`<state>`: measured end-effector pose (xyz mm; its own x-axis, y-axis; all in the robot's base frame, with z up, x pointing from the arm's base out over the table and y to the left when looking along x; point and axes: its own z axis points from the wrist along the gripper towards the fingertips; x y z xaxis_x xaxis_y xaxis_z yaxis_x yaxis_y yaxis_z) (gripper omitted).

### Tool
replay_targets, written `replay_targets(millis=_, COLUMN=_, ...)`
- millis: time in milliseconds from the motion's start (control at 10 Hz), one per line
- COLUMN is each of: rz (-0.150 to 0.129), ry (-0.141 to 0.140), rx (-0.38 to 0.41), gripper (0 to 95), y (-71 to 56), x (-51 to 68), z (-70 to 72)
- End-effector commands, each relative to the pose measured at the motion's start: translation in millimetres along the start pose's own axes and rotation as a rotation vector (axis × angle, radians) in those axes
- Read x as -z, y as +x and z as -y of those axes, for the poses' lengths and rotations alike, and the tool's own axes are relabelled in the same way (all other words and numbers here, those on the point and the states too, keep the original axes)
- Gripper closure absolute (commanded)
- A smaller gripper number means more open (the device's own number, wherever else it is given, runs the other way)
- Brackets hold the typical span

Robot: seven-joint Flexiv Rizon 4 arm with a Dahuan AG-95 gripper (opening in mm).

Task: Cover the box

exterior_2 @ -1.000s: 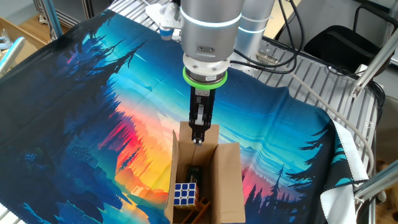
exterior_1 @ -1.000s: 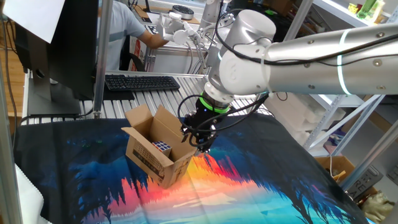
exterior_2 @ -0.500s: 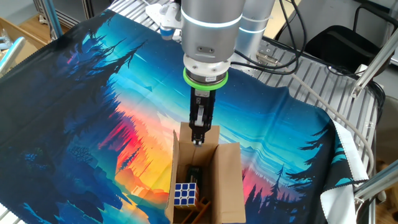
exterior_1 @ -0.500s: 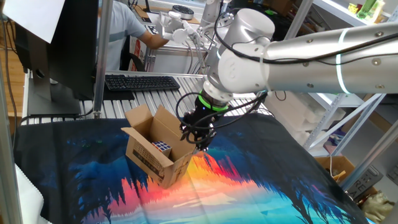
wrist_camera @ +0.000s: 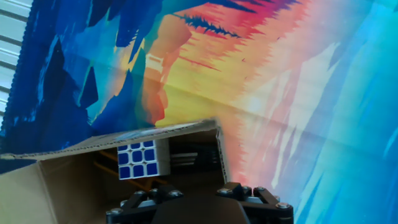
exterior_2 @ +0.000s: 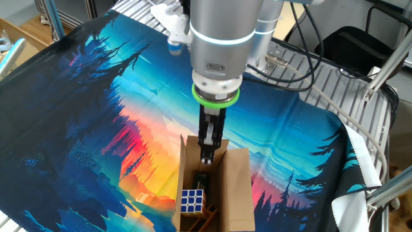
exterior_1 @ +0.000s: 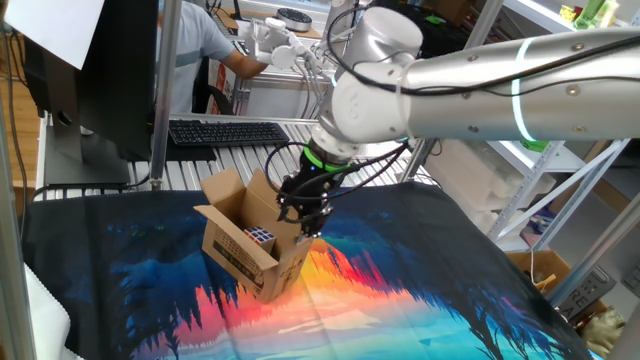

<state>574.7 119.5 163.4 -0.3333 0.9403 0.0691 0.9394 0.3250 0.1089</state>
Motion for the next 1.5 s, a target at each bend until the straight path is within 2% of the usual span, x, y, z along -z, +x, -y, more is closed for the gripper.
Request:
replay_targets(millis=100, rz=0.005, ry=-0.009, rx=-0.003, gripper=38.0, y=1.8, x=-12.1, z=-5.8)
replay_targets(millis=300, rz=0.008, ry=-0.008, rx=-0.003, gripper=38.0, y=1.1, x=-13.8, z=-11.3)
replay_targets(millis=500, rz=-0.005, ry=-0.005, rx=-0.018, gripper=38.0, y=-2.3, x=-8.4, z=-22.6)
replay_targets(millis=600, rz=-0.010, ry=-0.006, rx=-0.019, gripper=38.0, y=-2.9, x=-9.4, z=-24.7)
replay_targets(millis=1200, rz=-0.013, ry=-0.014, rx=-0.010, gripper=38.0, y=-0.7, x=-33.7, z=-31.0)
replay_targets(millis=1500, rz=-0.016, ry=-0.023, rx=-0.008, gripper=38.0, y=-5.8, x=-47.9, z=-31.6)
